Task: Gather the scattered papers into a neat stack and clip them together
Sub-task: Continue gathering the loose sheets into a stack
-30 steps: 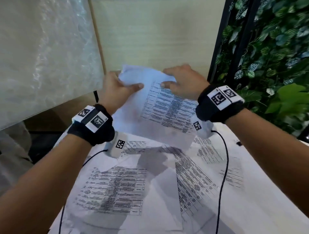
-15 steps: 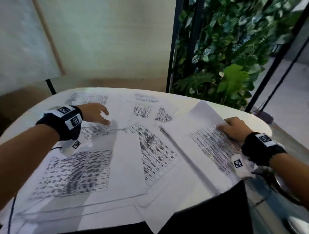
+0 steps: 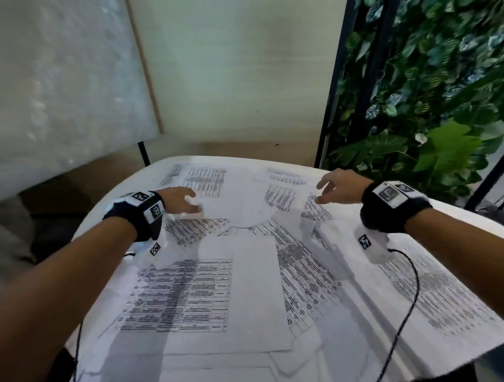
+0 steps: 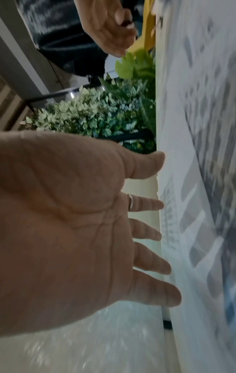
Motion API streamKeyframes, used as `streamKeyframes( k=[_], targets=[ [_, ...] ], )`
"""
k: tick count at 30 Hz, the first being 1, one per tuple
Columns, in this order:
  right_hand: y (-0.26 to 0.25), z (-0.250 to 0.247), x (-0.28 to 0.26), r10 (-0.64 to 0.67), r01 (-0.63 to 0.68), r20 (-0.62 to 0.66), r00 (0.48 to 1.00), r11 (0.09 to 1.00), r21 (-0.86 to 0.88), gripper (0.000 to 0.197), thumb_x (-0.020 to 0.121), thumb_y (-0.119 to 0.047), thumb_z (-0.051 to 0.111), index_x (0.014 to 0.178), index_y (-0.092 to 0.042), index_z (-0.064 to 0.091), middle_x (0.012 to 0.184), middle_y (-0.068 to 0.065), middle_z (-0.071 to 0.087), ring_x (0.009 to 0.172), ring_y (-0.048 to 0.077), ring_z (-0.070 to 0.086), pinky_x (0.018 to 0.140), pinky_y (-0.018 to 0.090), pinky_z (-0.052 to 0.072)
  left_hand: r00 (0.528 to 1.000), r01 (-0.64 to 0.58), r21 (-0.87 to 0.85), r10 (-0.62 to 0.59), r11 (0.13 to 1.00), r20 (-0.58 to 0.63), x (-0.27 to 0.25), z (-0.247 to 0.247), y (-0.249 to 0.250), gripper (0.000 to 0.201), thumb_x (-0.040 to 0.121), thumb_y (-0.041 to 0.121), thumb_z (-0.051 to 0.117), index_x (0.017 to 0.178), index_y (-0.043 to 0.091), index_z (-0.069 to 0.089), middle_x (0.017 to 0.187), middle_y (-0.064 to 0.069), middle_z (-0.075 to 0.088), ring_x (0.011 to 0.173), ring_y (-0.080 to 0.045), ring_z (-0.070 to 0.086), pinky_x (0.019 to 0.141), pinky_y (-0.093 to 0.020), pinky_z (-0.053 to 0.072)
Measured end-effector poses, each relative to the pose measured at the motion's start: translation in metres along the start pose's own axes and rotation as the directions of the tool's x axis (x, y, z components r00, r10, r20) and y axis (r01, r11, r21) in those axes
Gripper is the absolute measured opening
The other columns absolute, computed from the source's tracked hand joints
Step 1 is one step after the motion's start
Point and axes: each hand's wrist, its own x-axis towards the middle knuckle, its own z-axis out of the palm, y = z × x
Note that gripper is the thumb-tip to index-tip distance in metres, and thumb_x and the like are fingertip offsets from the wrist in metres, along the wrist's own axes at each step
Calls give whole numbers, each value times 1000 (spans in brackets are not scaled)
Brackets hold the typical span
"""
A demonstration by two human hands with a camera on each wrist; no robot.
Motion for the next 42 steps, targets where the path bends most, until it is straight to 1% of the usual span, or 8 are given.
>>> streamKeyframes(
  k=[7,11,18,21,26,31,38,42],
  targets=[
    [-69,54,85,48,-77,125,991,969,234,38,84,-30,74,106,0,67,96,15,72,85,27,68,87,38,56,987,156,-57,-158,986,-32,26,-1,-48,77,96,55,47,156,12,23,163,-13,23,148,-29,28,119,-36,23],
    [-94,74,116,137,-193,157,978,881,432,28,82,-25,75,72,-9,55,78,12,62,58,22,56,62,28,48,992,126,-44,-127,991,-7,32,7,-48,74,96,57,47,151,10,33,158,-13,34,142,-29,38,114,-35,31],
    [-123,86,141,254,-216,-20,967,857,469,59,85,-21,70,132,6,45,136,20,52,123,33,53,85,27,44,997,-55,-36,52,998,-64,36,10,-36,39,84,41,73,112,18,59,123,-5,60,96,-17,50,80,-26,36],
    [-124,92,150,253,-153,-108,961,816,558,55,79,-12,72,129,1,51,128,17,59,120,31,56,91,29,46,986,-107,-110,91,988,-142,38,6,-42,46,83,33,76,124,18,60,134,-4,59,112,-18,54,88,-23,37],
    [-107,98,158,138,30,-196,971,741,670,14,67,-13,69,70,-1,63,71,7,56,67,19,51,58,27,37,994,93,-75,-97,993,-57,41,7,-66,87,79,52,76,147,12,40,151,-9,43,137,-26,43,113,-33,33],
    [-79,102,180,47,113,-165,985,543,832,14,75,-18,72,83,-8,67,87,5,69,79,18,61,74,40,53,972,196,-114,-208,974,-108,59,3,-76,99,65,58,82,146,20,39,141,-10,51,130,-31,47,107,-43,41],
    [-51,102,185,-35,-3,16,999,342,940,33,87,2,66,120,2,60,109,20,70,90,30,70,81,36,58,958,179,-173,-212,969,-192,86,-16,-79,28,80,37,78,79,22,54,97,-3,55,99,-27,56,78,-28,37],
    [-42,100,193,-83,-42,75,994,340,939,36,81,12,67,115,6,62,95,13,75,71,17,74,62,25,59,931,67,-391,-198,918,-306,101,-30,-75,14,81,10,76,87,18,69,82,-12,65,75,-24,59,64,-24,42]
  ],
)
